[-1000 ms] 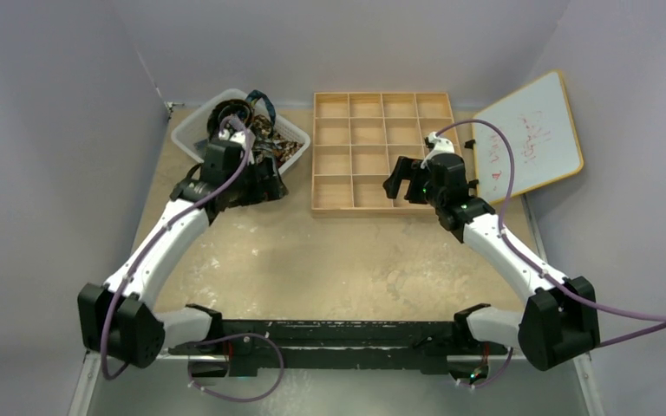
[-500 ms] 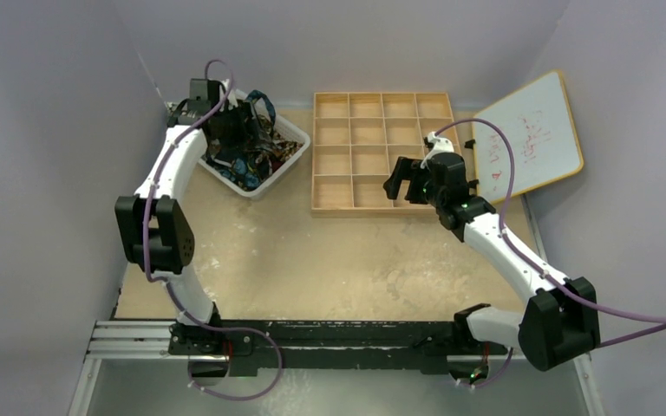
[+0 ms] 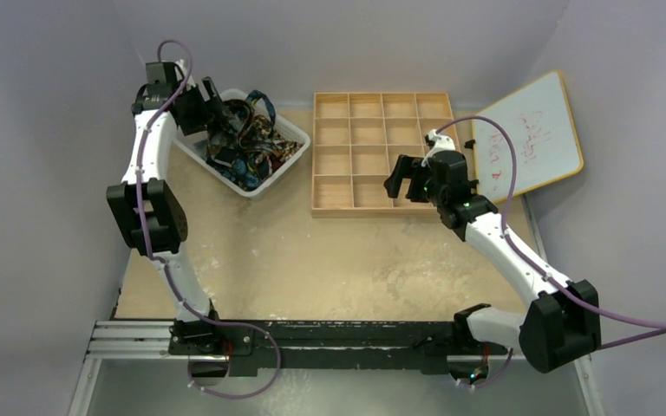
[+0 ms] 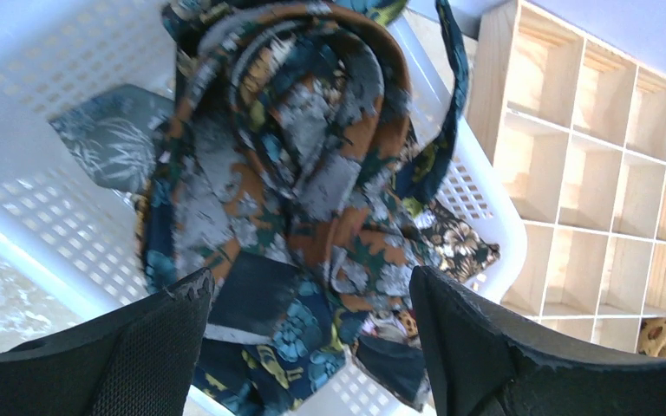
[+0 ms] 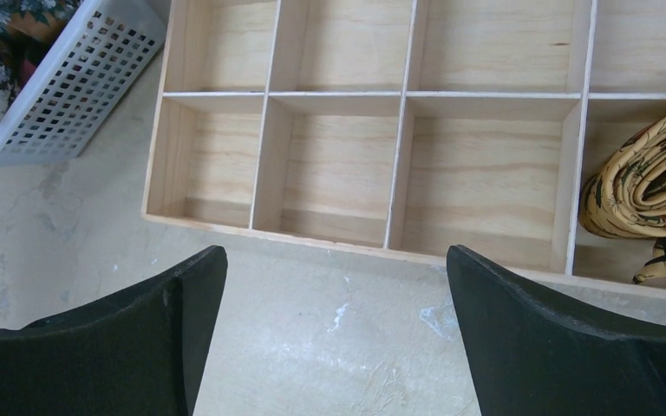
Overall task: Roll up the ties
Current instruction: Pick up the tie from the bin.
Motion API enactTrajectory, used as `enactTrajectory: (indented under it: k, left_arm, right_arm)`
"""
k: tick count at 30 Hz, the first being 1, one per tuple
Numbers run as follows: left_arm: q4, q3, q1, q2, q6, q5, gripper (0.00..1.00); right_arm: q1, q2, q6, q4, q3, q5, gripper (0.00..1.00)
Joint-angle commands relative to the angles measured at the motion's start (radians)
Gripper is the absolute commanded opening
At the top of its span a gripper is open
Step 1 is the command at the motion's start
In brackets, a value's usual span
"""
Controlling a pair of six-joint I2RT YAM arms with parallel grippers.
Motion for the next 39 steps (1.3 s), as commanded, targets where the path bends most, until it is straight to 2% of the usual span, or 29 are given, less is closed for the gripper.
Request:
enactTrajectory:
  k: [1, 3, 6, 10, 18, 21, 25, 32, 36, 39]
  left_arm:
    - [0.048, 0.049, -0.008, 0.051, 0.057, 0.133, 0.79]
    - [0.077, 0.048, -0.012, 0.068, 0.073, 0.201, 0.77]
    - [0.084, 0.056, -0.032, 0.080, 0.114, 0.210, 0.75]
    - [0.042, 0.089, -0.074, 0.113, 0.187, 0.141, 0.74]
    - [-0.039, 0.151, -0.093, 0.191, 0.250, 0.001, 0.63]
    - [-0.042, 0.155, -0.098, 0.207, 0.271, -0.023, 0.61]
    - [-0.047, 0.156, -0.117, 0.217, 0.305, -0.044, 0.50]
    - [-0.046, 0.156, -0.142, 0.227, 0.333, -0.058, 0.41]
    - [-0.056, 0.162, -0.147, 0.233, 0.336, -0.090, 0.27]
    - [-0.073, 0.162, -0.147, 0.236, 0.331, -0.133, 0.04]
  right_arm:
    - [0.001, 0.007, -0.013, 0.001, 0.055, -0.001, 0.99]
    - [0.002, 0.017, -0.016, 0.002, 0.058, -0.002, 0.99]
    - [0.001, 0.029, -0.018, 0.001, 0.063, -0.001, 0.99]
    - [0.001, 0.045, -0.019, 0.004, 0.063, -0.006, 0.99]
    - [0.001, 0.073, -0.031, -0.008, 0.081, -0.013, 0.99]
    - [0.001, 0.073, -0.034, -0.012, 0.085, -0.018, 0.99]
    - [0.001, 0.069, -0.031, -0.014, 0.080, -0.020, 0.99]
    - [0.001, 0.063, -0.033, -0.024, 0.083, -0.014, 0.99]
    - [0.001, 0.060, -0.031, -0.028, 0.079, -0.013, 0.99]
    - [0.002, 0.054, -0.032, -0.036, 0.077, -0.009, 0.99]
